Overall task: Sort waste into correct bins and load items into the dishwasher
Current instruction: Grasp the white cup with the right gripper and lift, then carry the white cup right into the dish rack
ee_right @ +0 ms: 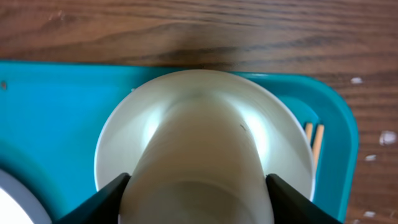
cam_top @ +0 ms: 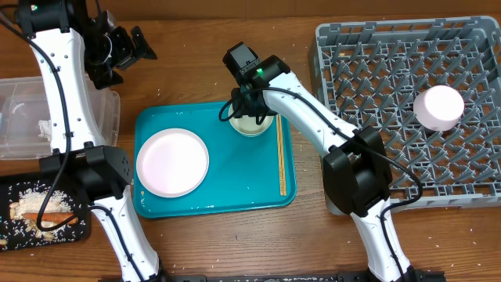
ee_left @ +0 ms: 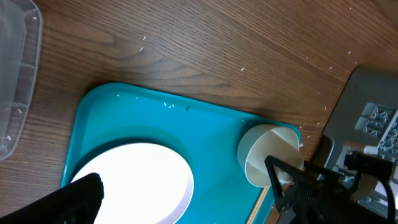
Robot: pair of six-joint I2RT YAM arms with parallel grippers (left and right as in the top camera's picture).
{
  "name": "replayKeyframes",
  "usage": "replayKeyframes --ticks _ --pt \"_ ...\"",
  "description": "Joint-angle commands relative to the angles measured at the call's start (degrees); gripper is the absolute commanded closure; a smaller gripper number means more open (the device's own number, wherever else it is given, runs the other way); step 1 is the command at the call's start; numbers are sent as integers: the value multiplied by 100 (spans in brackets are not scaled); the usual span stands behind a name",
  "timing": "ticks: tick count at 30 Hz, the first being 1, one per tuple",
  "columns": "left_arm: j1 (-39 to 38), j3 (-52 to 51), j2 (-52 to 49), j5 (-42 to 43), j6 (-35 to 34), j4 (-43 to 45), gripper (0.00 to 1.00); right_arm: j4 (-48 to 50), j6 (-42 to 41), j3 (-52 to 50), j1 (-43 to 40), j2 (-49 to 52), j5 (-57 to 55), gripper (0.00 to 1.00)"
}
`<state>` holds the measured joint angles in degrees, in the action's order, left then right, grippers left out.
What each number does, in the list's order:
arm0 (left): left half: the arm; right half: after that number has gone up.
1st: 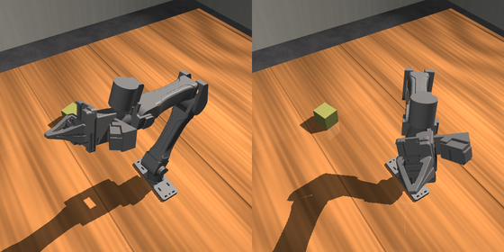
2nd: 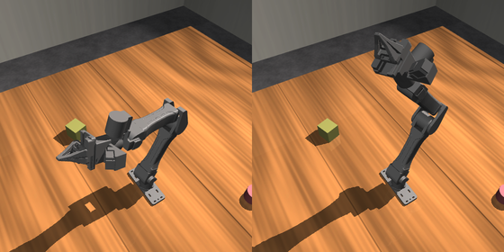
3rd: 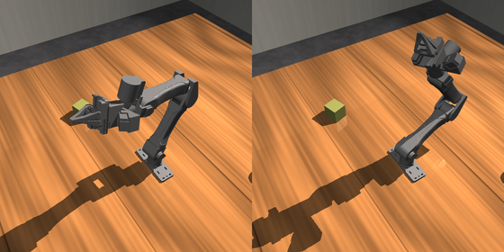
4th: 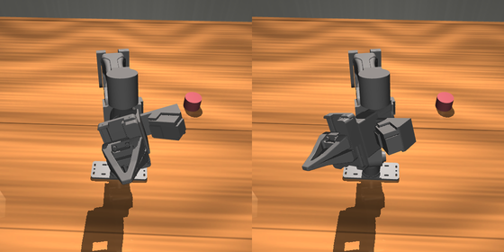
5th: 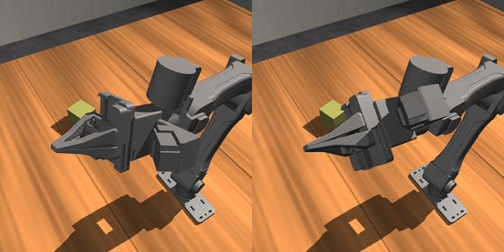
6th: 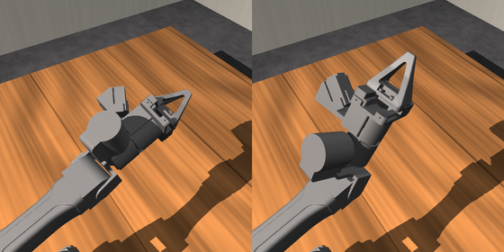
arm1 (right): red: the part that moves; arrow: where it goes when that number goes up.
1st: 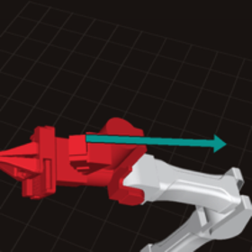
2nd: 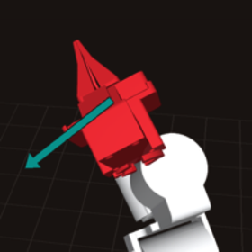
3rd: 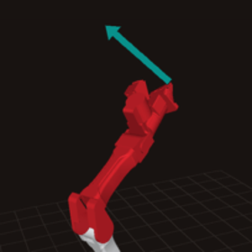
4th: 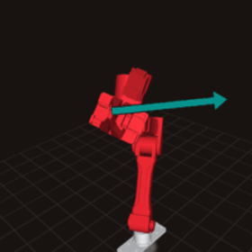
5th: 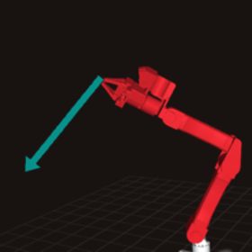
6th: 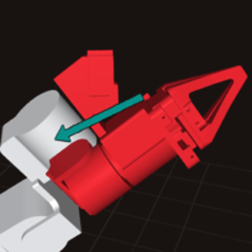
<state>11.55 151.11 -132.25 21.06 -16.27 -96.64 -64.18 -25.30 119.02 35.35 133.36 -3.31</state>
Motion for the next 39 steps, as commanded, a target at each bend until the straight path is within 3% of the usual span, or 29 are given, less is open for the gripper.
replayKeyframes --ticks 1,9,15,19,30,35,39 --pt "-35 -9 -28 81 87 0 0 -2 -26 17 33 -4 -61 50" --pt "-35 -9 -28 81 87 0 0 -651 -20 732 -160 -212 -118 55" --pt "-33 -9 -28 81 87 0 0 -1626 293 2061 -1003 -1005 -136 55" --pt "-35 -9 -28 81 87 0 0 -1849 352 2509 -2249 -1639 -400 55" --pt "-33 -9 -28 81 87 0 0 -1847 101 1961 -5757 -1624 -234 54" --pt "-33 -9 -28 81 87 0 0 -1602 103 1263 -6487 -1373 -2 53" --pt "-35 -9 -28 81 87 0 0 -1193 103 542 -6704 -1362 -9 38"
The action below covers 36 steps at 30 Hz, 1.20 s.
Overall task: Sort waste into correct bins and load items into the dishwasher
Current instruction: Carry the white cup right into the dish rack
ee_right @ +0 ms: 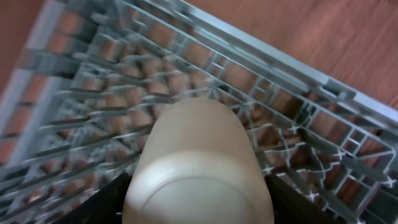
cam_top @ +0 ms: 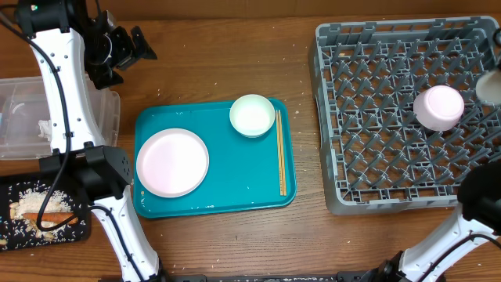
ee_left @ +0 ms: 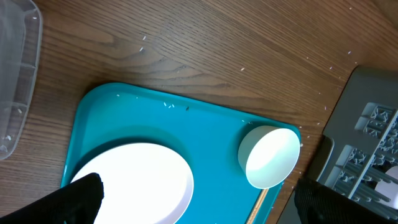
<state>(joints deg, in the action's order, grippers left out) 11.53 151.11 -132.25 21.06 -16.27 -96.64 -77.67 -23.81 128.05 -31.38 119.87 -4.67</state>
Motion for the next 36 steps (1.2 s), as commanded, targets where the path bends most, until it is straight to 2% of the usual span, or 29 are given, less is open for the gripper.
replayKeyframes --ticks 1,5,9,10,13,20,27,32,36 --pt "-33 -9 -28 81 87 0 0 240 -48 -511 -57 -13 109 37" --pt "-31 -9 -28 81 85 0 0 350 -50 -752 -85 -13 90 35" --pt "-31 -9 -28 81 87 0 0 273 -201 -713 -85 -68 70 28" --pt "-31 -9 -28 81 87 0 0 258 -234 -713 -85 -98 70 25" --pt "-31 -9 -28 81 87 0 0 168 -330 -699 -85 -251 68 0" --pt "-31 -9 -28 81 87 0 0 -13 -455 -533 -15 -767 289 0" --pt "-31 -9 -28 81 87 0 0 157 -452 -533 566 -1633 568 0" --pt "-33 -9 -28 81 87 0 0 184 -269 -542 1491 -1757 850 4" --pt "-33 -9 -28 81 87 0 0 227 -127 -643 2579 -1716 1119 5"
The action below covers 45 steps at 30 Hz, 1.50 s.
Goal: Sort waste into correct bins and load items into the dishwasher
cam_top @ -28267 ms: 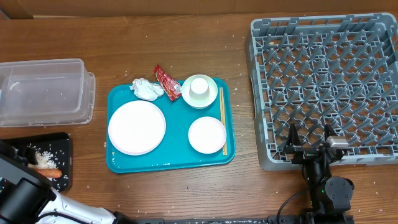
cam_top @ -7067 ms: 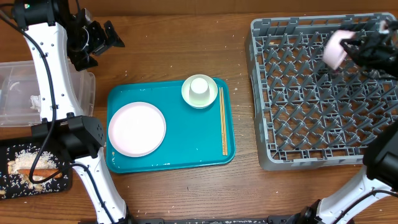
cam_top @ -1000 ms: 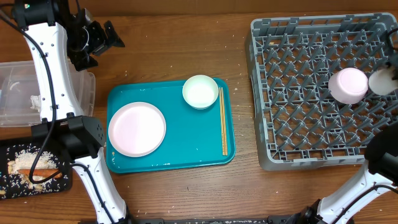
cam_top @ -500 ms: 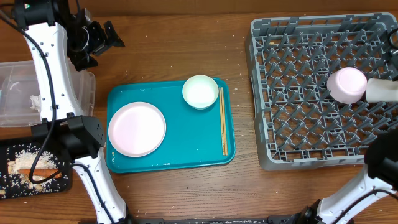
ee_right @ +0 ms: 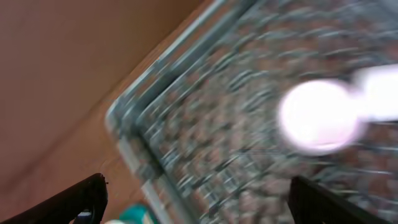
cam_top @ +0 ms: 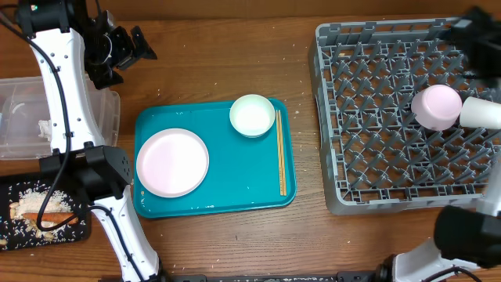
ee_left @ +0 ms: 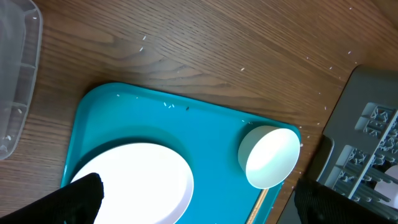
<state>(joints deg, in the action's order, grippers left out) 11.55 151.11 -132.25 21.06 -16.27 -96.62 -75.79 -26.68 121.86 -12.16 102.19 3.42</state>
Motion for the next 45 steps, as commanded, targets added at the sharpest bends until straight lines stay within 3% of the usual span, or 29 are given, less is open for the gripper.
replayKeyframes --ticks 1,8,16,23,34,39,45 --pt "-35 -9 -28 81 87 -2 0 127 164 -107 1185 85 280 7" --pt "-35 -9 -28 81 87 -2 0 1099 693 -874 3458 481 267 15" --pt "-33 -9 -28 81 87 -2 0 1814 765 -1231 5034 1639 -518 21" --pt "-35 -9 -28 81 87 -2 0 1971 1027 -1233 5488 2400 -809 24" --pt "-35 -9 -28 81 87 -2 0 2026 1499 -1252 5517 3034 -1047 25" --pt "-35 -9 -28 81 87 -2 0 2026 1493 -1274 5519 3071 -1093 47" --pt "-35 -9 -28 81 87 -2 0 1888 1447 -1051 5519 3069 -1093 86"
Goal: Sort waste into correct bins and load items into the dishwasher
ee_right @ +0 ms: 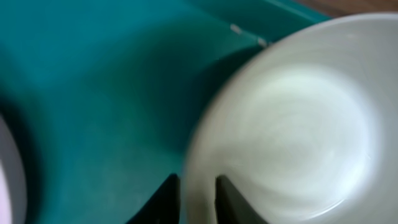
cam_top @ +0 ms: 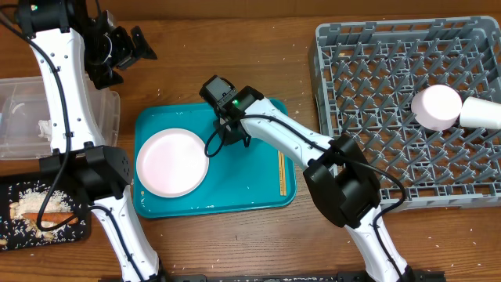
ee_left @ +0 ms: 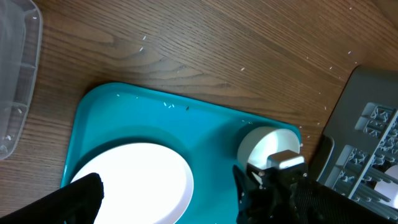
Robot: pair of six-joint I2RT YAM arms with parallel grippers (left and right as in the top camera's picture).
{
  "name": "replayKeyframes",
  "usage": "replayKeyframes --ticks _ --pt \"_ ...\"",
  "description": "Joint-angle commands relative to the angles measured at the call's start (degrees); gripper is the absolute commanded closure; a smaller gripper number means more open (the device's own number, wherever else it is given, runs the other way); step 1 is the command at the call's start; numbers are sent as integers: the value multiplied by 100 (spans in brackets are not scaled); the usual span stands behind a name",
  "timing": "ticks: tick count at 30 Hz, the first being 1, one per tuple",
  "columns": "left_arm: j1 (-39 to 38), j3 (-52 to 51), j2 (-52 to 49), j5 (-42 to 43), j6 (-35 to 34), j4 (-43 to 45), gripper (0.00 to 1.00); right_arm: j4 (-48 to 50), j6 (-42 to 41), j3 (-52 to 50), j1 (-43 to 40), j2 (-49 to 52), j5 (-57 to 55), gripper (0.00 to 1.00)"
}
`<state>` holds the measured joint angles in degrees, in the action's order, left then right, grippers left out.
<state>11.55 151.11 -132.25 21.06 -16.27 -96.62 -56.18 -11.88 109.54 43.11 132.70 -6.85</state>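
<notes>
A pale green bowl (ee_right: 292,137) sits at the back right of the teal tray (cam_top: 153,121). My right gripper (ee_right: 198,186) is shut on its left rim, one finger inside and one outside. Beneath the right arm the bowl is mostly hidden in the overhead view; it shows as a white-green round (ee_left: 261,140) in the left wrist view. On the tray's left lies a white plate (cam_top: 172,162), and chopsticks (cam_top: 282,172) lie along its right side. Held high at the back left, my left gripper (cam_top: 129,47) is open and empty.
The grey dish rack (cam_top: 376,94) stands at the right, holding an upturned pink bowl (cam_top: 437,106) and a cream cup (cam_top: 481,112) lying on its side. A clear plastic bin (cam_top: 16,117) and a black tray with rice and scraps (cam_top: 39,211) are at the left.
My right gripper was open over the far right of the rack; now it is down on the tray, shut on the green bowl's left rim. The left arm has not moved.
My right gripper first held the cream cup standing in the green bowl on the tray. Then it held the cup over the rack's right end. After that the cup lay in the rack beside the pink bowl with the gripper open. Now the gripper grips the green bowl.
</notes>
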Motion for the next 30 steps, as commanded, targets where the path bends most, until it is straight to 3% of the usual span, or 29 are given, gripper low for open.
replayKeyframes --ticks 1,4,12,17,22,27,30 --pt "-35 -9 -28 81 87 -2 0 -170 -35 299 -11 17 -63 91" --pt "-35 -9 -28 81 87 -2 0 -531 -35 778 -37 17 -63 96" --pt "-33 -9 -28 81 87 -2 0 -1810 -184 2494 -254 -118 -61 96" --pt "-33 -9 -28 81 87 -2 0 -2260 -319 3314 -1080 -452 157 96" --pt "-35 -9 -28 81 87 -2 0 -2304 -308 3379 -2634 -627 1617 96" --pt "-35 -9 -28 81 87 -2 0 -2037 595 3112 -4170 -457 4653 96" --pt "-33 -9 -28 81 87 0 0 -1773 767 2839 -4793 -358 5829 96"
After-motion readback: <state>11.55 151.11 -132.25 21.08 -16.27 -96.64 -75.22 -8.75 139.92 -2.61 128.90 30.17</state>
